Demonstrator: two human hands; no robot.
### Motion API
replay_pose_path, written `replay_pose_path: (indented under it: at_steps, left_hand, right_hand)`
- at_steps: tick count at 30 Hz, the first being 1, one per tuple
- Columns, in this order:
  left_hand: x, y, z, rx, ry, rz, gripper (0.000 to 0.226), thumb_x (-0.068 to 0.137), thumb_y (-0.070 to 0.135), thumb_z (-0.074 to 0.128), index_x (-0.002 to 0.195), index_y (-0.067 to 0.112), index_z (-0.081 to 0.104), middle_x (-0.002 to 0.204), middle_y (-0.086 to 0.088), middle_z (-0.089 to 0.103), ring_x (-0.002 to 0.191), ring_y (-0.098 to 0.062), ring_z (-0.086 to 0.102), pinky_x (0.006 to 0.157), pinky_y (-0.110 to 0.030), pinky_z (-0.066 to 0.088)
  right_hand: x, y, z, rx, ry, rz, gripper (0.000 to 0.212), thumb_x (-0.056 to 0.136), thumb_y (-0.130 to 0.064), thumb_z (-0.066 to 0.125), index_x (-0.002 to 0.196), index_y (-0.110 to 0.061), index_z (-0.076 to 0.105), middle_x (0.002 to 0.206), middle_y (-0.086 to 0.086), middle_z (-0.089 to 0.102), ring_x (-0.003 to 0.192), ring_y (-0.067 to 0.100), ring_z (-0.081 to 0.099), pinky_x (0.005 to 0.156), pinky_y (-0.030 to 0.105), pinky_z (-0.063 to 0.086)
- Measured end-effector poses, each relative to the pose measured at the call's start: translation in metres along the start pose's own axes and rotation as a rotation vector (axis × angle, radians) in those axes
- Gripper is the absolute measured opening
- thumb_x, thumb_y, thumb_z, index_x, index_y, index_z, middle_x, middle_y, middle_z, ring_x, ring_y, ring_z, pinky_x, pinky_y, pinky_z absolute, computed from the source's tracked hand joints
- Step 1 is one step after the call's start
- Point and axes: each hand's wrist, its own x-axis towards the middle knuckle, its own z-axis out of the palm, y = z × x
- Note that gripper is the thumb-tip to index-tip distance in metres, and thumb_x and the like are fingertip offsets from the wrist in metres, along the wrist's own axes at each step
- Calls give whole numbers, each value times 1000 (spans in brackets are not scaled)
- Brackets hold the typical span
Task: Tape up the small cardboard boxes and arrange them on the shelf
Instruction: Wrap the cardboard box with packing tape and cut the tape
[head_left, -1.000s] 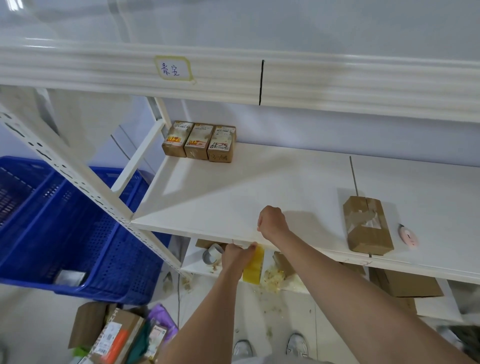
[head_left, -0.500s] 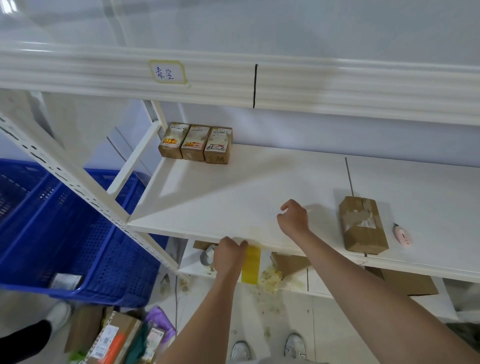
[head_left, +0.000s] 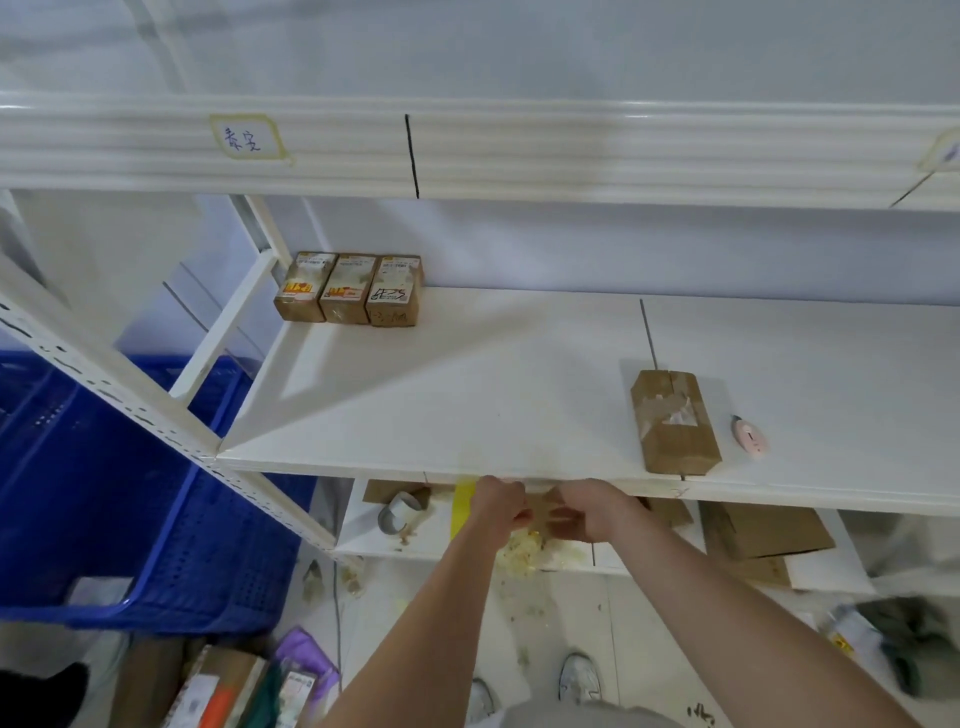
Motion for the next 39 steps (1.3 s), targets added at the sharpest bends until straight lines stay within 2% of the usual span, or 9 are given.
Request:
replay_pose_path:
  at_steps: [6,10,16,20,24,28,30,35,39]
  left_hand:
    - [-7,-6,8,-69,-106,-33,21,104,10,48,121,3,58,120,-16,60,110,-29,62,101,-33,48]
    - [-12,-11,4,88,-98,38,33,102,24,55,122,-3,60,126,-17,64,117,-28,62,95,-27,43]
    - [0,-5,20,-263,-167,-175,41,104,9,46,145,3,45,148,-17,50,47,3,64,101,-32,53]
    - [3,-14,12,180,-82,47,35,105,22,51,130,-2,55,134,-15,60,114,-19,64,99,-23,41]
    - [15,-18,29,-31,-76,-19,44,106,7,43,149,7,41,151,-16,47,101,-12,62,107,-29,46]
    - [28,-33,21,478,23,147,40,103,23,55,139,6,55,142,-7,56,139,-19,43,113,-24,34]
    - [43,-40,28,208,8,86,37,101,22,58,135,8,59,141,-4,58,145,-18,34,115,-26,31]
    - [30,-32,38,-484,-45,-152,40,105,7,47,144,5,44,121,-11,58,79,-15,55,70,-32,48]
    - [28,-32,36,-448,-56,-175,23,103,14,52,126,14,55,111,-7,57,79,-14,55,69,-31,48]
  right_hand:
    - [19,16,9,452,-39,16,24,94,11,50,113,3,62,94,16,57,85,33,59,103,48,51]
    - [23,20,10,476,-73,-17,32,97,9,50,127,8,59,115,20,57,103,36,60,104,47,50]
    - [19,20,10,429,-20,13,14,97,4,55,109,2,62,102,17,60,84,30,60,69,35,53]
    - [27,22,8,382,9,35,21,98,3,56,116,-2,65,115,14,63,97,28,61,65,31,53]
    - [32,24,4,434,1,3,28,99,0,55,127,1,62,123,14,64,103,27,58,72,33,55]
    - [33,26,0,437,-42,2,19,99,2,56,115,0,65,119,16,65,98,25,62,70,33,55]
    - [36,27,-1,462,-60,-1,16,98,4,54,106,-3,66,110,14,64,95,24,62,73,34,56]
    - [44,35,-1,553,-116,-31,26,95,8,56,116,-2,67,106,14,67,101,26,63,88,39,58]
    - [42,37,1,525,-108,-39,20,92,0,69,112,-2,70,101,11,69,92,22,66,74,35,60]
